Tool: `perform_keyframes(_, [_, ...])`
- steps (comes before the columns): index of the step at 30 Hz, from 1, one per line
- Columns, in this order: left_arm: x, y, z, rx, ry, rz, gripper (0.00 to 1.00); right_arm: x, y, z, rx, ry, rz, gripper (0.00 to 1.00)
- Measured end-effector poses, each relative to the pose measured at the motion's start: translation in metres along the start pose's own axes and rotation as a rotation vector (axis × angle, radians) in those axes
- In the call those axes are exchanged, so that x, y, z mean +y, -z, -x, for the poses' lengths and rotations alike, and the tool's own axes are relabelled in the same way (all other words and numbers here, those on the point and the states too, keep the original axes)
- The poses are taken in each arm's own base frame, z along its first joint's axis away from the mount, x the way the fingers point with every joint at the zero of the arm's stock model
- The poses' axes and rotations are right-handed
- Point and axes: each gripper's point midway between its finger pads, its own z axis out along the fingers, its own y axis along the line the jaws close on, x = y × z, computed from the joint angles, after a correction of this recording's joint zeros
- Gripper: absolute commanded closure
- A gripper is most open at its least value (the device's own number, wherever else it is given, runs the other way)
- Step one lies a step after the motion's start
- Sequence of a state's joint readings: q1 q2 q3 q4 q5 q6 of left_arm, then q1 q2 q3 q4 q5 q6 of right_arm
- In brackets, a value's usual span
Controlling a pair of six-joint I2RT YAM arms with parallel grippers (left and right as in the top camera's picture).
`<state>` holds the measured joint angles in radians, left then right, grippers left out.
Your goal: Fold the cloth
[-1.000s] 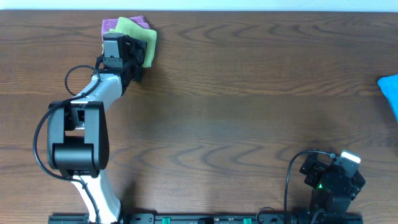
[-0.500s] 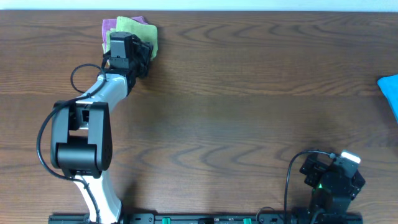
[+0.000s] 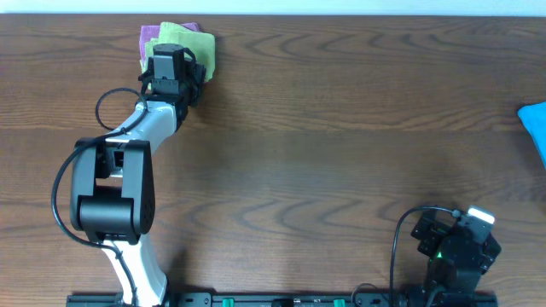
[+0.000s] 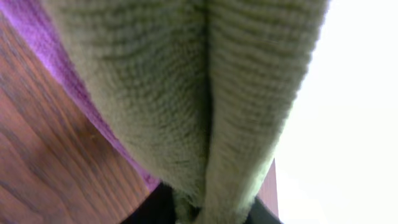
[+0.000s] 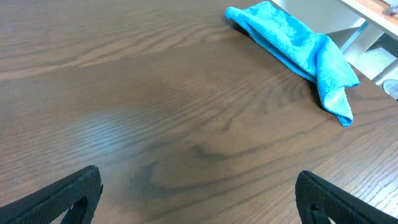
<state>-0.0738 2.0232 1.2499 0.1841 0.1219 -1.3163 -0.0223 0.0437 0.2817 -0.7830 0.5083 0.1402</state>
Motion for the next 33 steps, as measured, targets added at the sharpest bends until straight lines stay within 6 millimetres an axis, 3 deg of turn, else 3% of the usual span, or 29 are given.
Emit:
perform_keyframes(10, [-0.015,0.002,0.025,-0.104,0.070,-0.063,0.77,0.000,0.000,0.000,0.000,0.000,0.000,0.01])
perform_keyframes(22, [0.004,0.004,0.044,-0.171,0.095,0.006,0.75,0.000,0.000,0.000,0.000,0.000,0.000,0.01])
perform_keyframes(33, [-0.019,0.009,0.063,-0.261,0.103,-0.090,0.71,0.000,0.000,0.000,0.000,0.000,0.000,0.01])
